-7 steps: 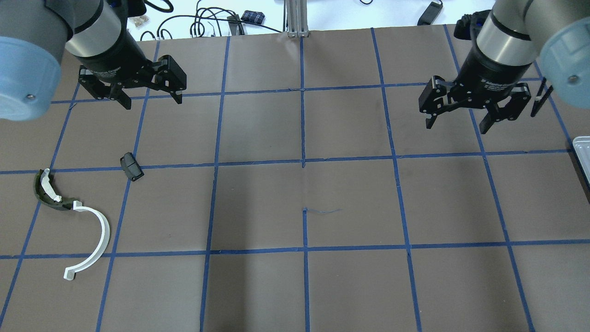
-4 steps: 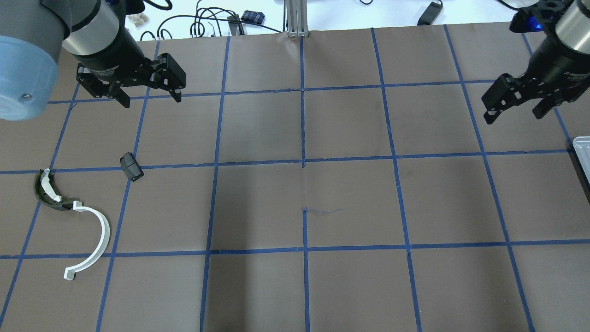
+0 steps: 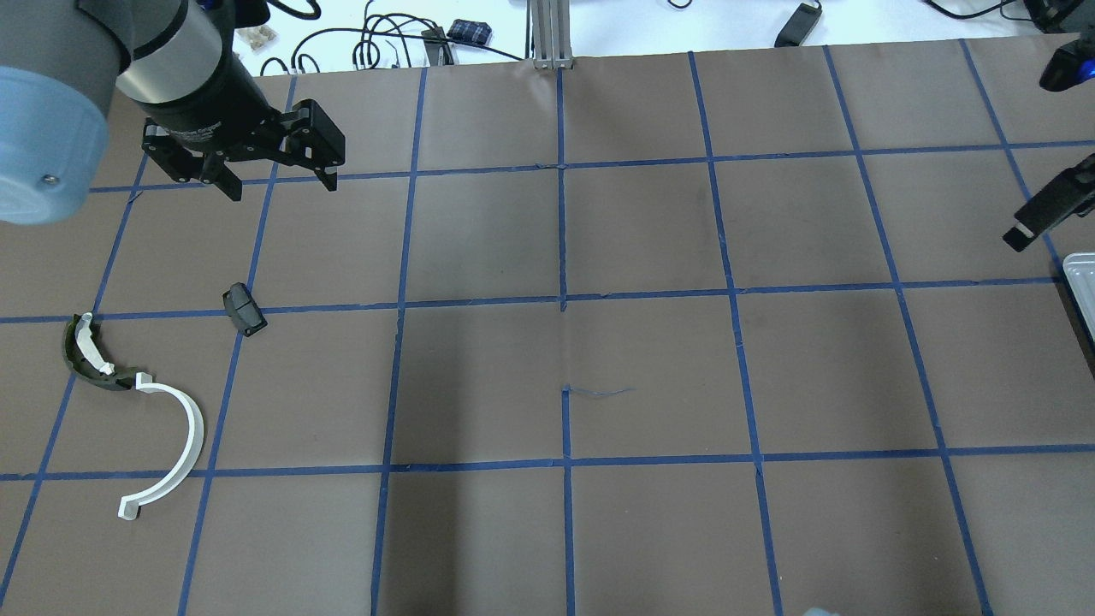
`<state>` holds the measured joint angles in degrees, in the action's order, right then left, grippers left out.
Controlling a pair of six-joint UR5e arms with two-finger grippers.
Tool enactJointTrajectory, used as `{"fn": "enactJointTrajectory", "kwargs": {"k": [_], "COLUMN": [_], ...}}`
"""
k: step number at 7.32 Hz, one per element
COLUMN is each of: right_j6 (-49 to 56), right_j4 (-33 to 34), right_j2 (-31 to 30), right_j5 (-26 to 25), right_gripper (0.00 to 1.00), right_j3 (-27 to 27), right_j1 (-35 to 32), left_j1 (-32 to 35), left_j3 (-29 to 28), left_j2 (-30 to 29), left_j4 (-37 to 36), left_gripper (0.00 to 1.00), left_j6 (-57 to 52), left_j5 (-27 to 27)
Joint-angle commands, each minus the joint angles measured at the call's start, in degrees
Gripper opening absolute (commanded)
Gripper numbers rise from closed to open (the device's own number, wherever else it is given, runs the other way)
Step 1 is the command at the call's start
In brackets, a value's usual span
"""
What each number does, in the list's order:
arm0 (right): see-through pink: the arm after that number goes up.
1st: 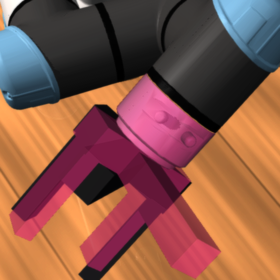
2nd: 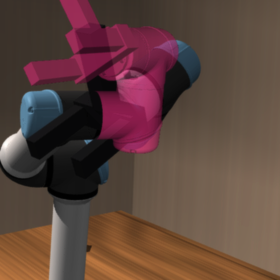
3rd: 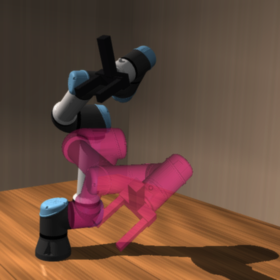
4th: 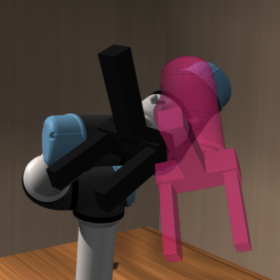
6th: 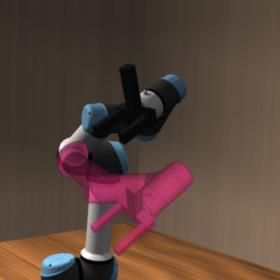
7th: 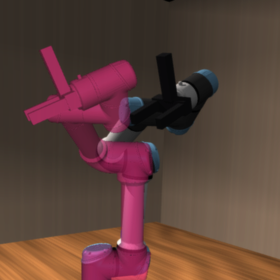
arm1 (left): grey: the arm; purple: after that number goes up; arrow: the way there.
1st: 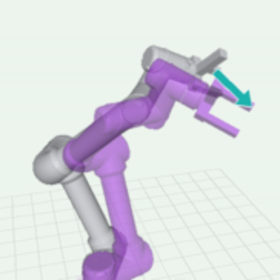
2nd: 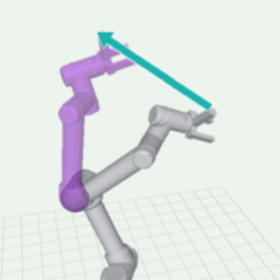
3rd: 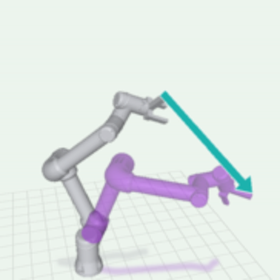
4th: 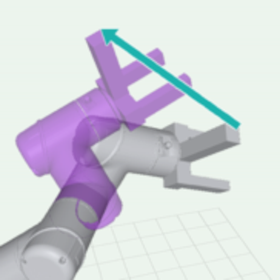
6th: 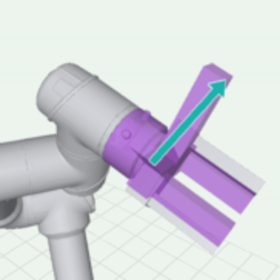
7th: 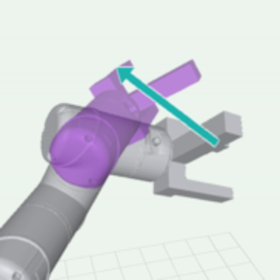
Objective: Place bearing gear from tray to pile
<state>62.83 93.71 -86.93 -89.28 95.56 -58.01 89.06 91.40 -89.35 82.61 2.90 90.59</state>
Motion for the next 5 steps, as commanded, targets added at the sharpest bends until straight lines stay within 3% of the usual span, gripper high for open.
{"fn": "enactJointTrajectory", "kwargs": {"k": [1, 2, 5], "right_j6": [22.49, 34.87, 59.63], "right_j4": [3.83, 4.98, 18.74], "right_j2": [5.51, 8.42, 17.90], "right_j5": [-0.10, -0.10, -2.82], "right_gripper": [1.00, 1.00, 1.00], "right_j3": [-0.03, -0.03, -0.11], "right_j1": [8.31, 11.05, 16.07], "left_j1": [0.06, -0.03, -0.03], "left_j3": [0.01, 0.01, -0.08], "left_j2": [0.14, 0.14, 0.14], "left_j4": [0.09, 0.09, 0.09], "left_gripper": [1.00, 1.00, 1.00], "left_j6": [0.00, 0.00, 0.00], "left_j5": [0.03, 0.03, 0.03]}}
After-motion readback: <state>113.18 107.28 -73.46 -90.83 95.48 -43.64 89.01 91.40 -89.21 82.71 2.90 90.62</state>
